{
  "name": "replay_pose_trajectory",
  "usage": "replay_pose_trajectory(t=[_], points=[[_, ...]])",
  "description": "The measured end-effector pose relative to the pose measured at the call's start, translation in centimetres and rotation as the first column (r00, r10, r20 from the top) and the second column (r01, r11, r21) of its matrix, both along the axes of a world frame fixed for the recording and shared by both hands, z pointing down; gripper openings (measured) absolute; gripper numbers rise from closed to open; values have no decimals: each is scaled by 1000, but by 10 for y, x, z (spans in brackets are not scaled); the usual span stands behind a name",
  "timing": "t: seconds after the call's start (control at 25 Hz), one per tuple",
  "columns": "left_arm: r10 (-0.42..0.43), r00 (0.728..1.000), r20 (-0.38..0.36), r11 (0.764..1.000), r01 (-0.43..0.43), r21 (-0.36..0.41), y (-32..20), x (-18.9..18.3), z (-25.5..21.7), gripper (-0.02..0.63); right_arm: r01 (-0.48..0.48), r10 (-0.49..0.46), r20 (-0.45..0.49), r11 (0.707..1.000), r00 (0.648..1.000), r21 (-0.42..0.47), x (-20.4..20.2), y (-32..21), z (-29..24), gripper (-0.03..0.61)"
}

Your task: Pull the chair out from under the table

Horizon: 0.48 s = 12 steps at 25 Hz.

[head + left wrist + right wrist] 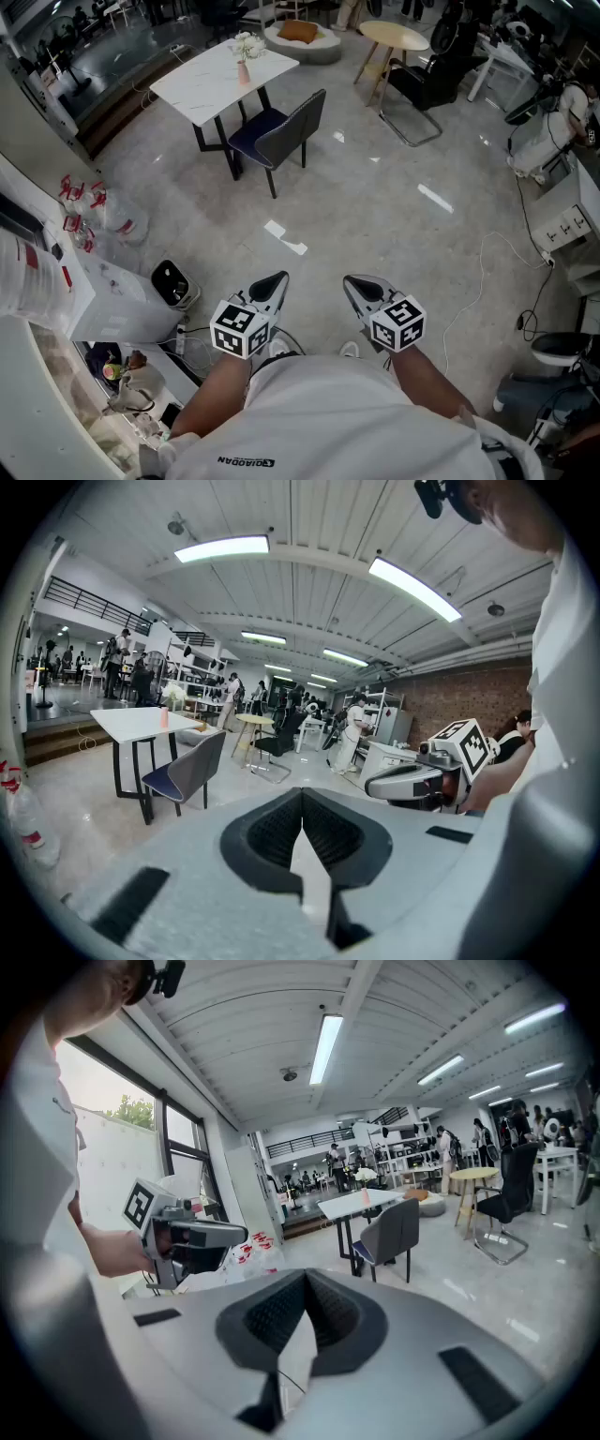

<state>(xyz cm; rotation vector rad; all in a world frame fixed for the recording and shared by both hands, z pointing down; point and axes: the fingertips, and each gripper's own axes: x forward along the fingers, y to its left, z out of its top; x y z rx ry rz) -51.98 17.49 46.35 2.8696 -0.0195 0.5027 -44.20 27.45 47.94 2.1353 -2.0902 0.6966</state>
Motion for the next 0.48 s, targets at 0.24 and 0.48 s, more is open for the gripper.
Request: replay_pose_trajectory(t=[0.24, 0.48], points=[[-9, 1000, -4, 1000, 9, 4, -3, 0, -3, 6, -2, 2, 3, 1000, 1000, -8, 1, 3, -1, 5], [0, 1000, 2, 1000, 0, 7, -12, -5, -2, 6, -8, 8, 9, 1000, 1000, 8, -5, -4, -3, 5]])
